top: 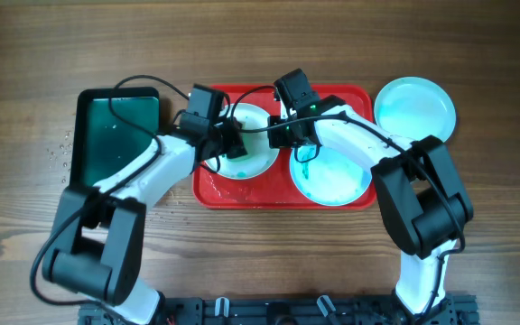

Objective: Clean dirty plates on tray and stack at the side
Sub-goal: 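Scrub the held plate with the sponge in the left gripper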

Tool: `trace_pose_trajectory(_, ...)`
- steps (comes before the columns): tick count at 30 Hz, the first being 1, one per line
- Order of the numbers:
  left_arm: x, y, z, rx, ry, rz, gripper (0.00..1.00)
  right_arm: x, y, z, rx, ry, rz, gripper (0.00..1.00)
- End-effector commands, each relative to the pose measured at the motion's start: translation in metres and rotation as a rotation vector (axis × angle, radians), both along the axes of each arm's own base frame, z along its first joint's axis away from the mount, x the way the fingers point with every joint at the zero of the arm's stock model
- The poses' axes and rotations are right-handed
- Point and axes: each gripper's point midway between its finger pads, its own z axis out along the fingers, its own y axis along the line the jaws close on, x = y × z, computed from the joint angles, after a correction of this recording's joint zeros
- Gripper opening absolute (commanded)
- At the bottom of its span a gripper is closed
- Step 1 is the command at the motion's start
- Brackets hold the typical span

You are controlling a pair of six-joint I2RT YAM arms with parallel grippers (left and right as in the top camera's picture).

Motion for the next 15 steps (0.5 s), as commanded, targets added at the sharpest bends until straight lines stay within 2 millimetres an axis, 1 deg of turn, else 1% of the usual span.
trace_pose_trajectory(1,0.002,-0.006,-0.014,-0.033,0.033,0.043,0.04,-0.013,-0.008,-0.016,-0.041,0.053,0.0,0.04)
trace_pose_trajectory(3,0.003,-0.006,-0.021,-0.033,0.042,0.057,0.04,-0.014,-0.008,-0.017,-0.043,0.057,0.0,0.04)
trace_pose_trajectory(4,0.005,-0.002,-0.025,-0.007,0.039,0.07,0.04,-0.014,-0.009,-0.017,-0.046,0.06,0.0,0.04)
trace_pose_trajectory(5,0.007,0.007,-0.031,0.04,0.034,0.096,0.04,-0.014,-0.009,-0.017,-0.046,0.06,0.001,0.04)
trace_pose_trajectory(6,0.007,0.023,-0.037,0.125,0.027,0.134,0.04,-0.014,-0.009,-0.017,-0.047,0.059,0.003,0.04)
trace_pose_trajectory(9,0.005,0.059,-0.039,0.311,0.013,0.214,0.04,-0.015,-0.01,-0.017,-0.052,0.062,0.002,0.04)
trace_pose_trajectory(10,0.005,0.073,-0.037,0.381,0.002,0.243,0.04,-0.015,-0.01,-0.017,-0.052,0.062,0.003,0.04)
trace_pose_trajectory(12,0.005,0.085,-0.03,0.457,-0.02,0.242,0.04,-0.015,-0.01,-0.017,-0.053,0.061,0.002,0.04)
trace_pose_trajectory(14,0.008,0.086,-0.016,0.48,-0.054,0.207,0.04,-0.015,-0.011,-0.017,-0.056,0.06,0.001,0.04)
trace_pose_trajectory(15,0.01,0.085,-0.005,0.466,-0.081,0.212,0.04,-0.015,-0.011,-0.017,-0.056,0.06,0.001,0.04)
